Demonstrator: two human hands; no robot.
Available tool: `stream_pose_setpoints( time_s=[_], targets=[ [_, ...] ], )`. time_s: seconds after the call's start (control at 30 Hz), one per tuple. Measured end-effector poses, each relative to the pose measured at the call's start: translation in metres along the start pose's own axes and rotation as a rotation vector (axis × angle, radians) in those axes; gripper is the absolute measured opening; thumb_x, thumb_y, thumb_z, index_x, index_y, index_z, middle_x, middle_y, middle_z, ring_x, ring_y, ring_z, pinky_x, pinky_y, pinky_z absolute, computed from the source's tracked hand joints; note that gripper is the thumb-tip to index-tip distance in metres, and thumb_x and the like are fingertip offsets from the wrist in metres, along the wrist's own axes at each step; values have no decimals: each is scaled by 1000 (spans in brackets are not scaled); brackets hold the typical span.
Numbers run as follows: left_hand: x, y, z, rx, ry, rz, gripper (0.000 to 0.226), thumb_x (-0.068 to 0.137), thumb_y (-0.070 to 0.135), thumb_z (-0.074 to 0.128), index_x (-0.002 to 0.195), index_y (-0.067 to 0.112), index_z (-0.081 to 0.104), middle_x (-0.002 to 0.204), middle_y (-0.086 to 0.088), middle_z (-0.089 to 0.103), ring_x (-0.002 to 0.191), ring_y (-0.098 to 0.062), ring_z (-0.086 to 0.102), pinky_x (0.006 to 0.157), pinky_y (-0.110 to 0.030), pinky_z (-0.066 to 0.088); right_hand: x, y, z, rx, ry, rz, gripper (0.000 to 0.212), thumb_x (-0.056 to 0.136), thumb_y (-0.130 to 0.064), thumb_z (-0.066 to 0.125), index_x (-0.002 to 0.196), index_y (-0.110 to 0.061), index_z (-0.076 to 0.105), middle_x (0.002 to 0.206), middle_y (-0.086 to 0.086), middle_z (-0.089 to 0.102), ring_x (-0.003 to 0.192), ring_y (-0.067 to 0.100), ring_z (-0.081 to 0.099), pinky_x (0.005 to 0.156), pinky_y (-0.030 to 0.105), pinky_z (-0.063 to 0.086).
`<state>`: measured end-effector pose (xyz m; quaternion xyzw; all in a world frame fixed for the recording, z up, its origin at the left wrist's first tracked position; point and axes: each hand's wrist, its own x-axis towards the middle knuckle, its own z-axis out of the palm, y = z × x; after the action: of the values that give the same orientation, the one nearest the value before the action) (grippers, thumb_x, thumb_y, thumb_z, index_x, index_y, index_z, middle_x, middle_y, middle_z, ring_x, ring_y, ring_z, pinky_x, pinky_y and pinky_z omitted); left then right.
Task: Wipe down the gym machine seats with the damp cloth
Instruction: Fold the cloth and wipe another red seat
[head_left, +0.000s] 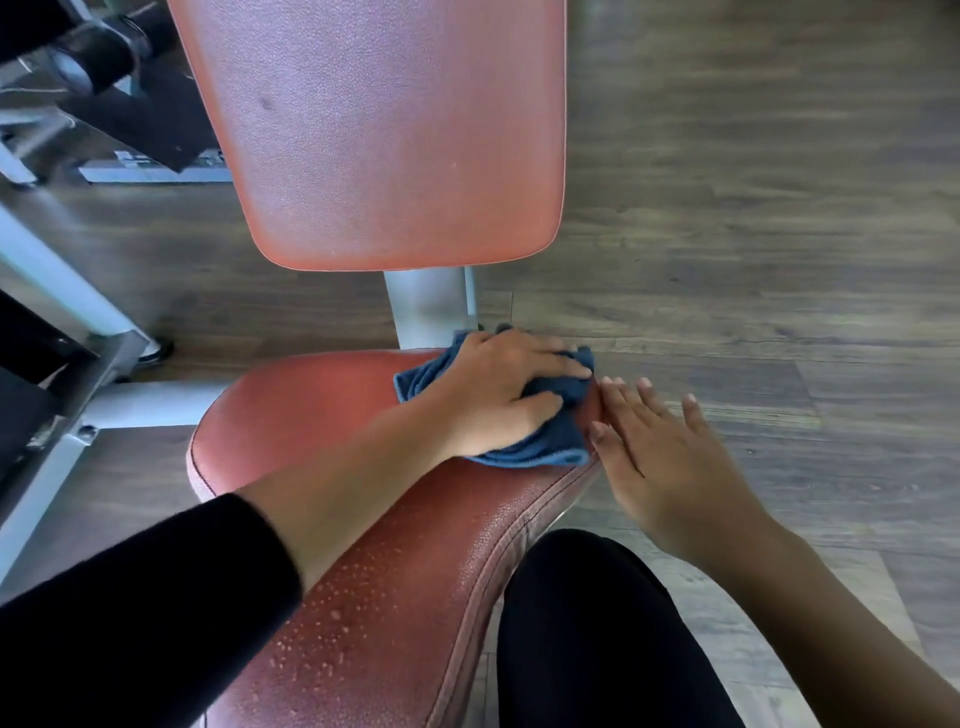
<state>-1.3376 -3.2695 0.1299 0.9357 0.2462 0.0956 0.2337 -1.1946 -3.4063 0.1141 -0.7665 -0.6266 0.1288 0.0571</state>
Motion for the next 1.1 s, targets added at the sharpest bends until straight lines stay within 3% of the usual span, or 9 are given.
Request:
stream_pose_setpoints(
  time_s=[0.13,0.3,0.37,0.5,0.63,0.73,0.83,1.0,1.1],
  targets=[
    [-35,-17,-14,-59,-33,153,49,78,36,46,123,26,64,137,8,53,127,-11,45,108,-38,30,-1,-1,-2,-31,-15,2,91,71,-52,-21,151,-16,1,159,-3,8,147,13,-3,118,40,-5],
    [-5,-29,-13,3,52,-117,53,74,38,44,122,30,63,137,2,54,128,-18,46,108,-44,30,-2,0,-6,-73,-44,-2,92,68,-50,-23,151,-16,-2,160,-5,5,146,12,-5,117,40,-7],
    [10,-13,-5,39,46,-138,54,73,34,44,123,31,63,138,5,53,130,-17,44,109,-46,28,-4,0,-7,-73,-59,4,93,67,-50,-24,151,-18,-2,160,-6,4,146,11,-7,116,40,-8],
    [-17,0,-2,-38,-6,60,51,77,38,45,124,31,61,139,12,50,128,-10,43,106,-50,28,-9,3,-5,-97,-85,1,92,68,-50,-25,151,-20,-2,160,-7,2,146,11,-8,118,42,-7],
    [-52,-21,-20,-55,-34,139,48,79,36,47,124,28,62,138,9,52,129,-8,43,110,-35,28,-8,4,-5,-70,-77,-7,89,70,-53,-24,151,-22,-3,159,-8,2,145,10,-8,118,41,-7],
    [-42,-38,-23,-12,51,-1,52,74,40,43,119,27,66,133,4,57,123,-15,51,105,-40,36,-7,2,-7,-12,-47,-7,86,74,-57,-19,151,-23,-3,159,-8,3,145,9,-7,117,39,-7],
    [-28,-23,-14,80,122,-193,58,70,46,37,119,32,65,134,8,55,126,-17,47,105,-48,33,-6,-2,-6,-2,-41,-27,86,74,-59,-17,151,-22,-4,159,-7,2,145,9,-7,118,37,-5],
    [-83,0,-21,4,22,23,47,79,40,45,123,35,61,138,15,50,129,-7,43,107,-49,30,-6,-2,-5,-6,-36,-33,87,74,-60,-15,151,-20,-3,159,-6,4,146,12,-4,119,37,-3],
    [-122,-18,-37,-44,65,64,42,81,31,52,120,27,66,133,12,55,126,-3,46,109,-30,30,-7,-4,-6,-13,-34,-39,87,75,-60,-15,151,-20,-2,159,-4,4,146,13,-3,117,36,-4]
  ],
)
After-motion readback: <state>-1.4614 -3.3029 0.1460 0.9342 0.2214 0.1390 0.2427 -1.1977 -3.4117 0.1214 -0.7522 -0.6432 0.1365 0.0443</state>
